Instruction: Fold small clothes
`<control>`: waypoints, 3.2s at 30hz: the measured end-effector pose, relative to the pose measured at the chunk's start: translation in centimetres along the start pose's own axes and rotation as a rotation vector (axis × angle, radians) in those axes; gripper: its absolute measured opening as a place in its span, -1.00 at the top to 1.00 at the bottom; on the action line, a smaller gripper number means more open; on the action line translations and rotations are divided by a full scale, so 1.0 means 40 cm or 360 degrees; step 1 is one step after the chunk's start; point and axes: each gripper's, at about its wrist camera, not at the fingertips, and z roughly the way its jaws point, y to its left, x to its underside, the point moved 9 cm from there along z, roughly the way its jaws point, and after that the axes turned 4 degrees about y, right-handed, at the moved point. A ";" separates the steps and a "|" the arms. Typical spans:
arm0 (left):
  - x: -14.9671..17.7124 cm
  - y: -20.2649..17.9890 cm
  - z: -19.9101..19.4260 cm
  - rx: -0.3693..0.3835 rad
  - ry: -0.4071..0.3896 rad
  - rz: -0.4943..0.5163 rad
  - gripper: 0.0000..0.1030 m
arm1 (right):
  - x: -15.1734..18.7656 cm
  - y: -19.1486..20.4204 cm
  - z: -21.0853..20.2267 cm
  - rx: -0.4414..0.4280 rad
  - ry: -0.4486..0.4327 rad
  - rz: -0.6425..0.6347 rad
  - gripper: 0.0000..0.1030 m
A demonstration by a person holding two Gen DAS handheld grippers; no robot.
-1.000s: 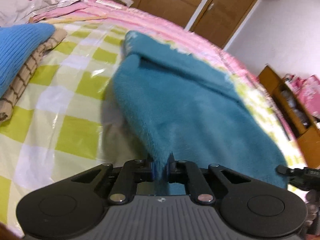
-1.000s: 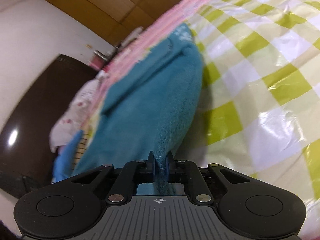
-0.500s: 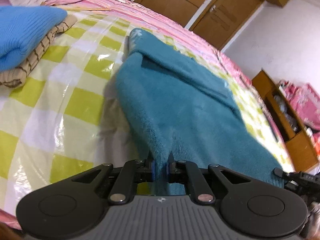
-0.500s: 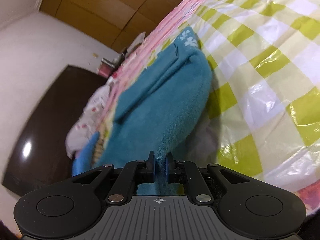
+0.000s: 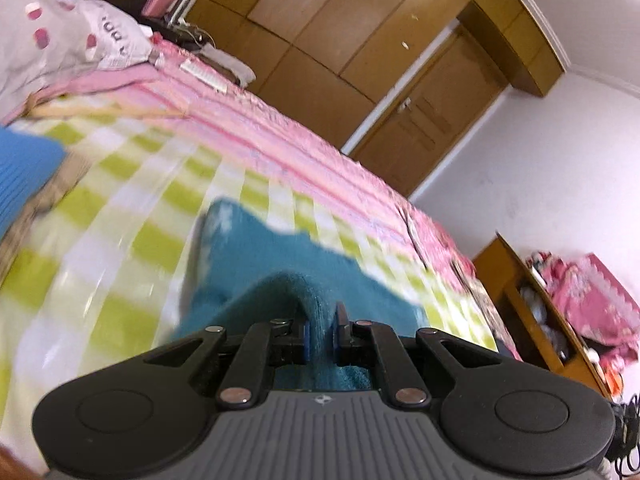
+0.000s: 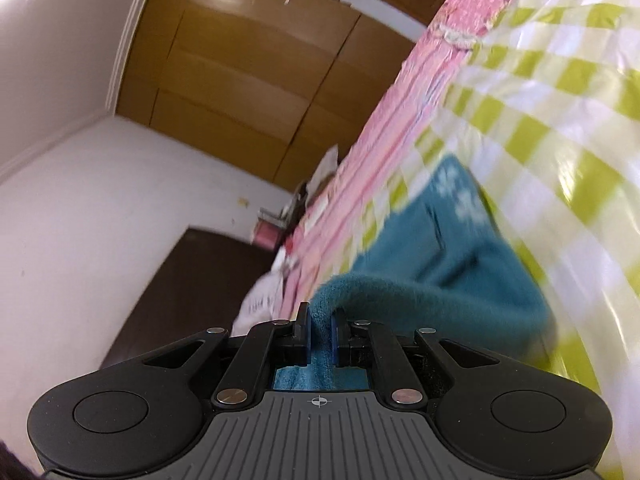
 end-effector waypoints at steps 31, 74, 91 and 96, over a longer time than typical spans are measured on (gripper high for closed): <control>-0.177 0.131 0.290 -0.0374 -0.0184 -0.0150 0.10 | -0.232 -0.184 0.377 0.0315 -0.0103 0.0024 0.16; -0.120 0.110 0.458 -0.0831 0.0270 0.0744 0.55 | -0.164 -0.159 0.450 0.1074 0.0026 -0.1104 0.00; -0.119 0.242 0.316 -0.1049 0.0005 0.0409 0.82 | -0.183 -0.204 0.472 0.1153 0.0051 -0.1023 0.73; -0.116 0.178 0.238 -0.0973 -0.0097 0.0474 0.81 | -0.183 -0.147 0.441 0.1180 -0.0041 -0.1090 0.61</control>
